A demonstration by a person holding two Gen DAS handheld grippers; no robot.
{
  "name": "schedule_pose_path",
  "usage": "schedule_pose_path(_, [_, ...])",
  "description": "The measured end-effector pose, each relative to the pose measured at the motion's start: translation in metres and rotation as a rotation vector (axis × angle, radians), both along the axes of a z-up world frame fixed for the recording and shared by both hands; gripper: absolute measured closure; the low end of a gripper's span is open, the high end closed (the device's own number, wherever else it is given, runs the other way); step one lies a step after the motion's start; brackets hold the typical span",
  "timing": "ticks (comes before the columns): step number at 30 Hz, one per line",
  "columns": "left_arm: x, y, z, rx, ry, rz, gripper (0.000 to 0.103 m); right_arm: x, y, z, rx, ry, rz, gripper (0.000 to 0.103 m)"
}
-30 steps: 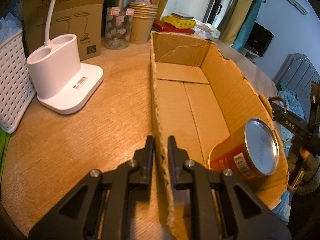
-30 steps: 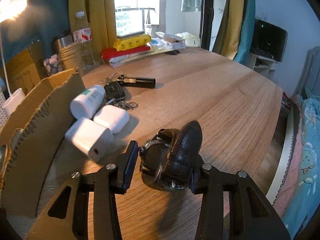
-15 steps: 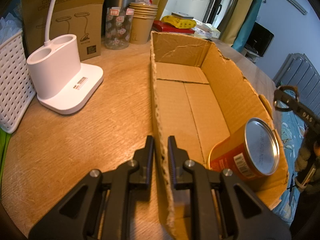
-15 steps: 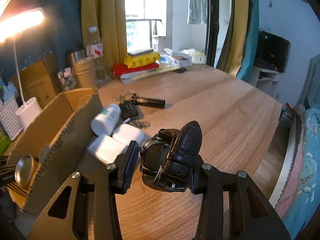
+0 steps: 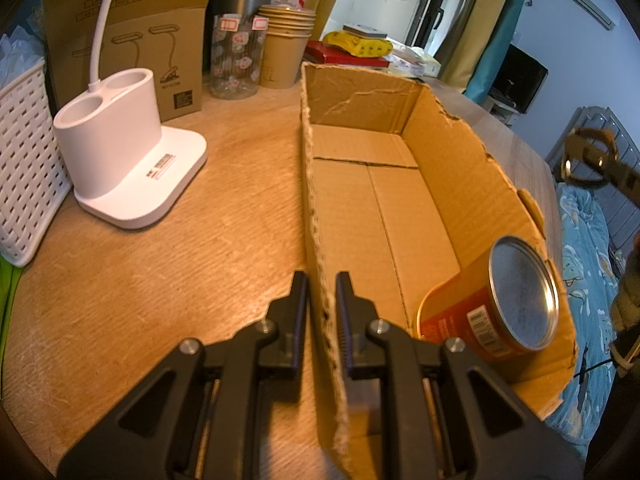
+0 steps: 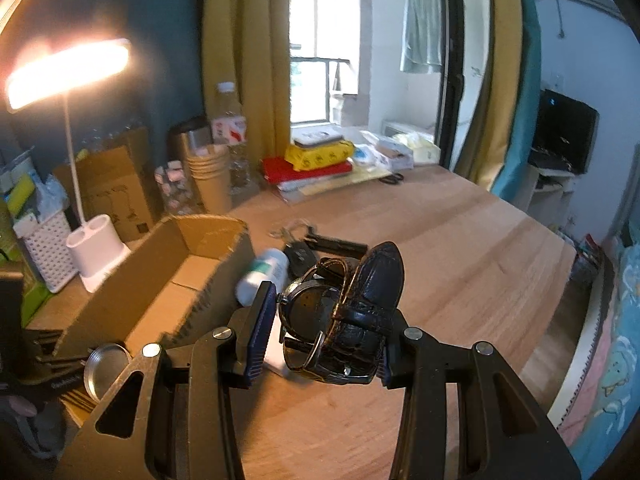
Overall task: Organize rigid objects
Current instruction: 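Carry the watch into the box and release it with the right tool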
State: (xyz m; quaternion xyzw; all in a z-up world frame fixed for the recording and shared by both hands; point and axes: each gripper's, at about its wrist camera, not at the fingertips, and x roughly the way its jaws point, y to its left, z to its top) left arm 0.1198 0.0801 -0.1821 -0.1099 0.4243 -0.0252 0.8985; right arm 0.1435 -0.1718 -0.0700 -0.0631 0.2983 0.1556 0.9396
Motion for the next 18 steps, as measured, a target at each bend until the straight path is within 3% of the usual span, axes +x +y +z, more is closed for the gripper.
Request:
schedule_pose_path(8, [0.0,0.0,0.0,0.0,0.0,0.0,0.087,-0.004,0.033,0.017,0.02,-0.025,0.094,0.058])
schedule_pose_path(18, [0.0,0.0,0.0,0.0,0.0,0.0,0.087,-0.01,0.079,0.011,0.023,-0.005,0.214,0.058])
